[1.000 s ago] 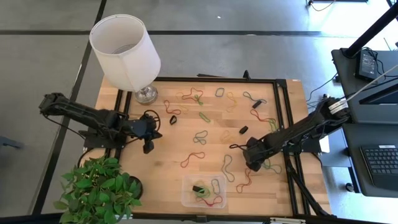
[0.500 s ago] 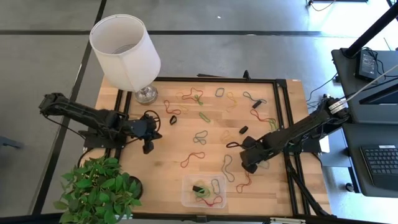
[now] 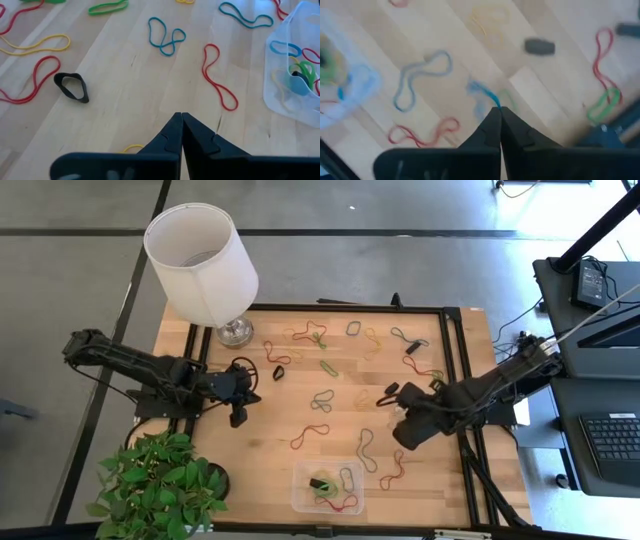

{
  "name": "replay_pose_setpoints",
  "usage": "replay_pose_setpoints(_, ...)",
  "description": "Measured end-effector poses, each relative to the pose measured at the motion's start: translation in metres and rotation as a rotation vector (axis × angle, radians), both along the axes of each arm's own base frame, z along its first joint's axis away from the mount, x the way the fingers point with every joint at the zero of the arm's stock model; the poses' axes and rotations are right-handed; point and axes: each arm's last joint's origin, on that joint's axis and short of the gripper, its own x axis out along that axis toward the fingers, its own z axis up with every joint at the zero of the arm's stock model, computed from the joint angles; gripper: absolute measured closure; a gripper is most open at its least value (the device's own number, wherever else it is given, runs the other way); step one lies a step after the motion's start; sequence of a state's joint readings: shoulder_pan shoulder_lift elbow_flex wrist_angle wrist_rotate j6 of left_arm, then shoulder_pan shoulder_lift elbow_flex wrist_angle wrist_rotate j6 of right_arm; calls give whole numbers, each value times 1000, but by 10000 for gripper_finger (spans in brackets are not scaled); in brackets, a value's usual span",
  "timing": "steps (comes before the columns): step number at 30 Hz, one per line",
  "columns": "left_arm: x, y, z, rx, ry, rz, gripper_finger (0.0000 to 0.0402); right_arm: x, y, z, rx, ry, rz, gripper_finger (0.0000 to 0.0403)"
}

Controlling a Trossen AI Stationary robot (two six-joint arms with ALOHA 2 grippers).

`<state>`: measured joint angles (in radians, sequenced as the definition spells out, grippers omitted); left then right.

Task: Pick and place rubber bands into bin
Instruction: Put the blue rubber band into the transparent bin

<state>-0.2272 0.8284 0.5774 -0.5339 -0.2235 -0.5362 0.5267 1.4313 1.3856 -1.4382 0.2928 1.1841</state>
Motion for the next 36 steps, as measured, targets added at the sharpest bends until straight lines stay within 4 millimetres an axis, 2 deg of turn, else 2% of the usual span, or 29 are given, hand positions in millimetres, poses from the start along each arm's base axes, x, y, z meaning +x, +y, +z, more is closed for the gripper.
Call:
replay_pose_setpoints(9,0,0,0,-1,0,-1,397,18,9,22,55,-236,63,403)
replay_pose_setpoints(16,0,0,0,-1,0,-1,399,50,27,34,104,-529,246,403)
replay_pose_setpoints(20,0,0,0,-1,0,-1,399,71,39,26,83,-588,338,403)
replay_pose_setpoints(27,0,0,0,-1,0,-1,396,105,56,-7,117,-556,452,403)
replay_pose_setpoints(30,0,0,0,-1,-1,-1,396,116,58,-10,144,-598,500,403)
replay_pose_setpoints(36,0,0,0,-11,1,-11,399,121,55,-10,161,-617,542,403)
